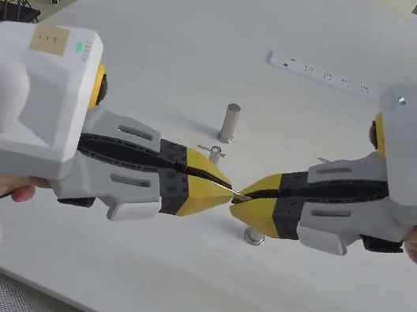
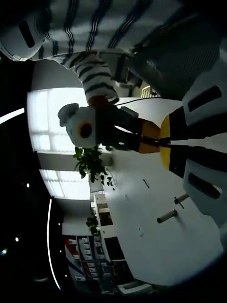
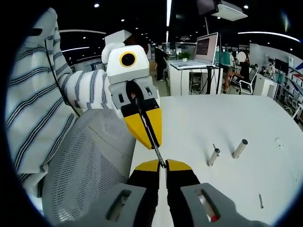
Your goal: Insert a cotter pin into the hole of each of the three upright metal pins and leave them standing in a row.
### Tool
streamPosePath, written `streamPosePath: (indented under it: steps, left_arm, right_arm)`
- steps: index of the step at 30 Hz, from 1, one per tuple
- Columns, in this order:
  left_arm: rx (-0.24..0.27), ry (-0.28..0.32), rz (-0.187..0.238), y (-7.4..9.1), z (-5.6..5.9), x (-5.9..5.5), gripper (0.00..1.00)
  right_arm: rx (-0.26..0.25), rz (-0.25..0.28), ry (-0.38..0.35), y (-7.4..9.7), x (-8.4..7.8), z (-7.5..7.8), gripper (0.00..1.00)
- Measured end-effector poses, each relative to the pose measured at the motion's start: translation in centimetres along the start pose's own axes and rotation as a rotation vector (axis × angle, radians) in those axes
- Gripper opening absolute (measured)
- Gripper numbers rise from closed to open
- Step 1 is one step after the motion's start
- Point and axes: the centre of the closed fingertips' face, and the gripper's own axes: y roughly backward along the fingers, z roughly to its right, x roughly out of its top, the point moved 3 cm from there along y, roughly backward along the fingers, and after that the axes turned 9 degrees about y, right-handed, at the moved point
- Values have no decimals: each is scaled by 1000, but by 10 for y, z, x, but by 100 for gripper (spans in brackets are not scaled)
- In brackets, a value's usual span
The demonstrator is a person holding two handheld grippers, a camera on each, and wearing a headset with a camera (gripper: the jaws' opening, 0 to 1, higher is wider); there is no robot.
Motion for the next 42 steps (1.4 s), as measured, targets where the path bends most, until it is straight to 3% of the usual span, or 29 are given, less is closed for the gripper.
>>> streamPosePath:
  steps: [9, 12, 14, 18, 27, 34, 42]
  left_arm:
    - [-34, -6, -53, -9, 5, -6, 0]
    - [-23, -21, -110, -13, 1, -14, 0]
    - [-19, -14, -98, -15, -1, -13, 1]
    - [-14, -3, -88, -20, -3, -13, 14]
    - [32, 30, -123, -34, -20, -21, 19]
    - [53, 40, -140, -48, -31, -23, 22]
    - [42, 34, -188, -66, -39, -26, 22]
  right_arm:
    - [11, -18, 37, 9, -6, -5, 0]
    - [5, -27, 59, 13, -8, -6, 0]
    - [-4, -50, 74, 16, -11, -6, 0]
    - [-37, -73, 86, 23, -17, -3, 0]
    - [-112, -167, 70, 42, -49, 13, 0]
    - [-158, -249, 31, 53, -84, 20, 0]
    - [-181, -279, 24, 52, -104, 30, 0]
